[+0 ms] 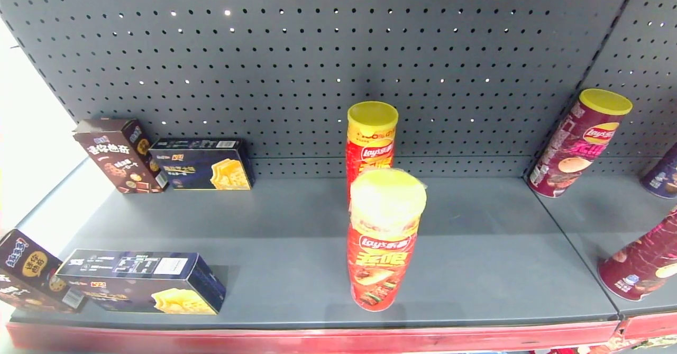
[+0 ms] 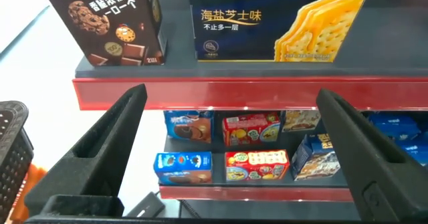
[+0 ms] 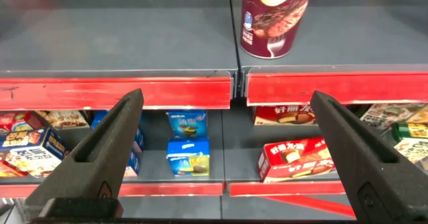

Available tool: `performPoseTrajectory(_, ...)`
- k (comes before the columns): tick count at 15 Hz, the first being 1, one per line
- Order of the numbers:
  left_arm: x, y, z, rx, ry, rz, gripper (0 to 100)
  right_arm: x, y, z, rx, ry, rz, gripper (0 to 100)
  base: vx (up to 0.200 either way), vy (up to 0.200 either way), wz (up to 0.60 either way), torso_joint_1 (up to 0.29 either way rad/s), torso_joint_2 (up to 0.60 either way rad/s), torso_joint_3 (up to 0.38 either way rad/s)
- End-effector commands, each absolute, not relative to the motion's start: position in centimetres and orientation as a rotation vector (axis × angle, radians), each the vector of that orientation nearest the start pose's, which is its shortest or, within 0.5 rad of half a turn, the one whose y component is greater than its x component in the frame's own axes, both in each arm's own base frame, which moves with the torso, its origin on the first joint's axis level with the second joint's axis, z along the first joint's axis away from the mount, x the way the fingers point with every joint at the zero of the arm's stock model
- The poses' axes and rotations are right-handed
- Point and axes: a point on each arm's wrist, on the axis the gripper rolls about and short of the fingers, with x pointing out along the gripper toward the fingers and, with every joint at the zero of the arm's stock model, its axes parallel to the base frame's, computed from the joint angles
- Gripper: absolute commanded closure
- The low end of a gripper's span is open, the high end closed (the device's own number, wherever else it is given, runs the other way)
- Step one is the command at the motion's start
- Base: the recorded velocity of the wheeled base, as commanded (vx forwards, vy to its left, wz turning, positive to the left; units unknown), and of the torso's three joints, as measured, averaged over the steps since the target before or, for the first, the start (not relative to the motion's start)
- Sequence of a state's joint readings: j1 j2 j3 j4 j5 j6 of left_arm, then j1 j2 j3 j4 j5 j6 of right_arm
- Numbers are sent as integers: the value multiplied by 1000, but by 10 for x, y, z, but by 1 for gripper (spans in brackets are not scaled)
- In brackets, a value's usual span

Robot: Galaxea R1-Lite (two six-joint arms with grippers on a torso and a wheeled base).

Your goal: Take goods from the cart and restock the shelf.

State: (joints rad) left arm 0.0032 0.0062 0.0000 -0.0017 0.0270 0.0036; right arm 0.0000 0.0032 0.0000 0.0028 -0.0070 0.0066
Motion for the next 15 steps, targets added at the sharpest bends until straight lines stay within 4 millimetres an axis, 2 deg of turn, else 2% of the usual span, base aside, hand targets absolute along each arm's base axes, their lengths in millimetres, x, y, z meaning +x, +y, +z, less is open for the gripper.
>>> performPoseTrajectory(1, -22, 1, 76, 0, 5, 31, 0, -22, 0, 75, 6, 8, -8, 0, 0, 0, 0, 0, 0, 0)
performPoseTrajectory(15, -22, 1, 76, -3, 3, 37, 0, -22, 0, 75, 5, 8, -6, 0, 0, 0, 0, 0, 0, 0)
